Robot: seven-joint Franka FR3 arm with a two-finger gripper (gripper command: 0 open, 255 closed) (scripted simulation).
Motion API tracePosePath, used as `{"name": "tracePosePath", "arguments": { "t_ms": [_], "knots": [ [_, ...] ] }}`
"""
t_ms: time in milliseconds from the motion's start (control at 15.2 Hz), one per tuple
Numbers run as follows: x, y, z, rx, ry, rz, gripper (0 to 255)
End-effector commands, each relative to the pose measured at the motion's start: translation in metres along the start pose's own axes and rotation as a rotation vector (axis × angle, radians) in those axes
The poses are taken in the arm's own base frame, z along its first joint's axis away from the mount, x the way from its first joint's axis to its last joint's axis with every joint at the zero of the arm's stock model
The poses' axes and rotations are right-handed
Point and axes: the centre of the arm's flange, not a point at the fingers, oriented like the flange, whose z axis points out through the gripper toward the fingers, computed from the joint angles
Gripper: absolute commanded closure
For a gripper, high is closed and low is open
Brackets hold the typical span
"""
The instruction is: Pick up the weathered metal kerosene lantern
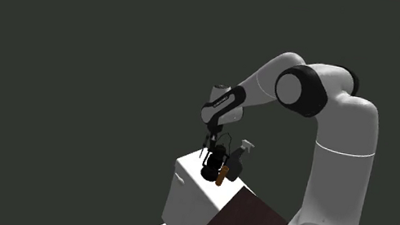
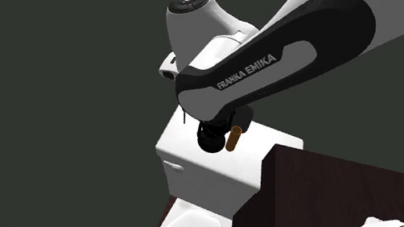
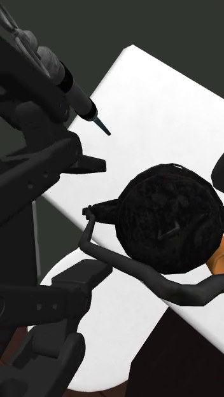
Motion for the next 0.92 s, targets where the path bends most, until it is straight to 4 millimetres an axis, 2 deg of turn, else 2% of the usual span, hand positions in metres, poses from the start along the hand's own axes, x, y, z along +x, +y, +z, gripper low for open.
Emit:
{"name": "tracePosePath", "arguments": {
  "t_ms": [0, 528, 858],
  "knots": [
    [0.001, 0.0, 0.001, 0.0, 0.0, 0.0, 255],
    [0.0, 0.0, 0.001, 0.0, 0.0, 0.0, 255],
    [-0.005, 0.001, -0.025, 0.0, 0.0, 0.0, 255]
  ]
}}
